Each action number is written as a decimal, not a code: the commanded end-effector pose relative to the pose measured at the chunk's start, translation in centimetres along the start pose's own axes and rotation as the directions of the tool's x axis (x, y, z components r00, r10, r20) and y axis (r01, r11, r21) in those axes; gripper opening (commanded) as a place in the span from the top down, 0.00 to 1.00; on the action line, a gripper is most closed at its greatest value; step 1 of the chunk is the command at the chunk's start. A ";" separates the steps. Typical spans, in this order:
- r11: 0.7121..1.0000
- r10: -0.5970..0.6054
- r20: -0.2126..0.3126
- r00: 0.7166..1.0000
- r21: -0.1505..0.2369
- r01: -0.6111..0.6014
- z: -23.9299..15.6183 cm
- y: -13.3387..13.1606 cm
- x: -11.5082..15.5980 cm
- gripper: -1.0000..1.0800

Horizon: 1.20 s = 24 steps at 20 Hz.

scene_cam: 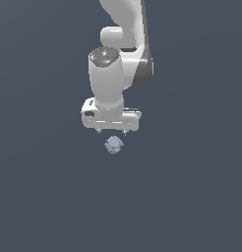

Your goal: Pick up the object and move it to a goal position.

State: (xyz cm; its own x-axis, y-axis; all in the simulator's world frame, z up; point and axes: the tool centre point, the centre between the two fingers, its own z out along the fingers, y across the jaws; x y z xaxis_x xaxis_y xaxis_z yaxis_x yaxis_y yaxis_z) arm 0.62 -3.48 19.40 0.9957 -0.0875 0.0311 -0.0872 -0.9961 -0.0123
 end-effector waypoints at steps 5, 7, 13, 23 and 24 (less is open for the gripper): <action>1.000 0.003 -0.002 1.000 0.002 -0.003 -0.2 0.2 0.1 0.04; 1.000 0.013 -0.001 1.000 0.002 -0.013 0.0 0.1 0.0 0.04; 0.997 0.080 0.002 0.997 0.002 -0.080 1.0 0.1 -0.2 0.04; 0.955 0.297 0.013 0.955 -0.002 -0.297 4.3 0.1 -1.3 0.04; 0.946 0.324 0.014 0.946 -0.003 -0.323 4.7 0.1 -1.4 0.04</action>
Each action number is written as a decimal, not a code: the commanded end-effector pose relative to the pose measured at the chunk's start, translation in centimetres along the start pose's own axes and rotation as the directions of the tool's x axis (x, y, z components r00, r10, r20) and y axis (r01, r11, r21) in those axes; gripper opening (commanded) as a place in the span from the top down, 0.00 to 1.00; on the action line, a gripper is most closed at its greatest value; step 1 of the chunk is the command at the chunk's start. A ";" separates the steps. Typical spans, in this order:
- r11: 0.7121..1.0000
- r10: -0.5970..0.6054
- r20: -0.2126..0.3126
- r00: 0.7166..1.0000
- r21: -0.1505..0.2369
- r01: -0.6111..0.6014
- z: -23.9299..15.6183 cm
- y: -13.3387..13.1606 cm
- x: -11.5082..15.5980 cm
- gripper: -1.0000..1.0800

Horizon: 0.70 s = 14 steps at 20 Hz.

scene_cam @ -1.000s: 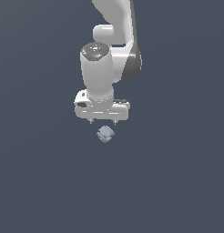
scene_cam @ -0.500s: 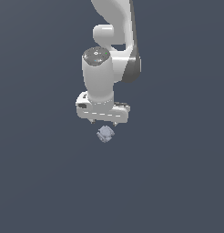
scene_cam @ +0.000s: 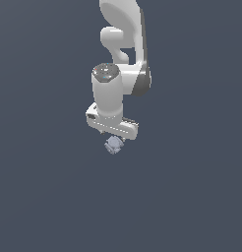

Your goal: Pick up the object and move it to a goal position.

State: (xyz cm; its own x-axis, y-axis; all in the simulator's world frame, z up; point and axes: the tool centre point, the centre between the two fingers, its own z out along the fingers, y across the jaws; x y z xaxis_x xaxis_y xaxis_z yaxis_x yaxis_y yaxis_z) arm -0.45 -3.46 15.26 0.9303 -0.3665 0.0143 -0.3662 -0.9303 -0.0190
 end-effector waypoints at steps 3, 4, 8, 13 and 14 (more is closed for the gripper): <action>0.992 0.124 0.004 0.992 -0.004 -0.124 1.8 0.2 -0.6 0.04; 0.988 0.152 0.005 0.988 -0.006 -0.152 2.2 0.3 -0.7 0.04; 0.968 0.252 0.007 0.968 -0.011 -0.252 3.6 0.6 -1.3 0.04; 0.939 0.343 0.007 0.939 -0.017 -0.343 4.9 0.8 -1.8 0.04; 0.934 0.357 0.006 0.934 -0.018 -0.357 5.1 0.9 -1.9 0.04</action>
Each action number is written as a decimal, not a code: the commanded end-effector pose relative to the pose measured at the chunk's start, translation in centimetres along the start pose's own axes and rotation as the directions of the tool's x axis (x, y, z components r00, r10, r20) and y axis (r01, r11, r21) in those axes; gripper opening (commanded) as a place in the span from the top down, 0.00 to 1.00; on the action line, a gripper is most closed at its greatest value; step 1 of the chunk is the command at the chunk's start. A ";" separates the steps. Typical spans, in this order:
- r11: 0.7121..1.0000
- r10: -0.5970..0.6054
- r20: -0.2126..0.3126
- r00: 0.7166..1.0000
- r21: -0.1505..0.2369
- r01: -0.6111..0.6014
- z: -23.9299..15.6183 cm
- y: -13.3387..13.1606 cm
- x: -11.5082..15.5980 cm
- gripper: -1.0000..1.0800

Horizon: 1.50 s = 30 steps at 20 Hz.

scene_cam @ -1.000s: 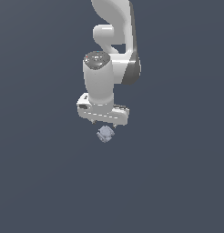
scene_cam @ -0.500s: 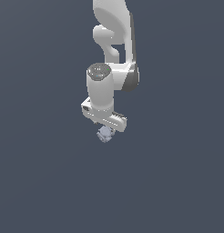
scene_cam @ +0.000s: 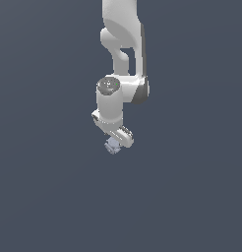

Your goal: Pick up the object and move it to a goal position.

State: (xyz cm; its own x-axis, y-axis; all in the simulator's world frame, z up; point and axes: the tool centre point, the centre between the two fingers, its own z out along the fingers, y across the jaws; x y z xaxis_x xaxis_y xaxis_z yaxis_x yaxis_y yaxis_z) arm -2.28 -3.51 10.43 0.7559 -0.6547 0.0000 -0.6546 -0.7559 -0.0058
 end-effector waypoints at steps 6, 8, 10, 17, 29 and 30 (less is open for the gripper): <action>0.996 0.087 0.000 0.996 -0.005 -0.087 1.1 0.4 -0.3 0.04; 0.995 0.095 -0.001 0.995 -0.006 -0.095 1.2 0.4 -0.4 0.04; 0.995 0.098 -0.001 0.995 -0.006 -0.098 1.3 0.5 -0.4 0.04; 0.995 0.095 0.000 0.996 -0.006 -0.095 2.4 0.5 -0.4 0.04; 0.995 0.098 -0.001 0.995 -0.006 -0.098 6.3 0.5 -0.4 0.04; 0.995 0.098 -0.001 0.995 -0.006 -0.098 6.3 0.5 -0.4 1.00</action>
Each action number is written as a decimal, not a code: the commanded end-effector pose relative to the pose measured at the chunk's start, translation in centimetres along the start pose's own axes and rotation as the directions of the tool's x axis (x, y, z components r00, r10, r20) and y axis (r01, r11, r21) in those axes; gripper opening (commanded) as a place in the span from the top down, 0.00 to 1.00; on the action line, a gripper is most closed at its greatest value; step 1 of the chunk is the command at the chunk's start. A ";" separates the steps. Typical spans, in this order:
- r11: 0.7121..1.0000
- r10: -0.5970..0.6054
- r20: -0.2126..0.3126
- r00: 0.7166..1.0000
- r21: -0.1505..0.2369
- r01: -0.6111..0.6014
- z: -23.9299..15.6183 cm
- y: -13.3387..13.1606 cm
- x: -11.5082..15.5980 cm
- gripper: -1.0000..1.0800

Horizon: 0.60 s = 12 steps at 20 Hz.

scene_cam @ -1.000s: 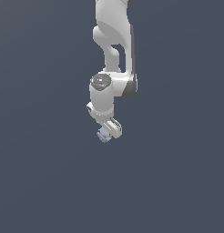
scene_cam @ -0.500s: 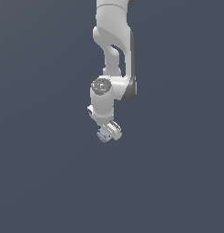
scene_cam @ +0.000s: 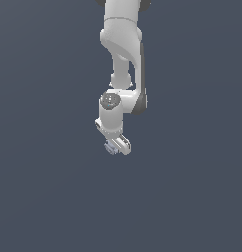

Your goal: Pick up the object and move it to a goal position.

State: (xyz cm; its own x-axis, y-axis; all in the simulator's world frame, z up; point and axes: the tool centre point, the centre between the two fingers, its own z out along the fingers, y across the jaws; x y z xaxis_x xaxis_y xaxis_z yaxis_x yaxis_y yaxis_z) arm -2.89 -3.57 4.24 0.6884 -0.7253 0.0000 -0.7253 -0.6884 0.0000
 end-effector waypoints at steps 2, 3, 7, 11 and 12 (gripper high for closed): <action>1.000 0.000 0.000 1.000 0.000 0.000 0.1 0.0 0.0 1.00; 1.000 0.000 0.000 1.000 0.000 0.000 0.1 0.0 0.0 1.00; 1.000 0.000 0.000 1.000 0.000 0.000 0.1 0.0 0.0 1.00; 1.000 0.000 -0.001 1.000 0.001 0.000 0.0 0.0 0.0 1.00; 1.000 0.000 -0.001 1.000 0.001 0.000 -0.1 0.0 0.1 1.00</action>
State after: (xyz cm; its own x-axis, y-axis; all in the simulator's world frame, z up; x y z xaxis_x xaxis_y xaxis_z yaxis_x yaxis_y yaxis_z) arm -2.85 -3.56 4.27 0.6886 -0.7251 0.0006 -0.7251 -0.6886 -0.0012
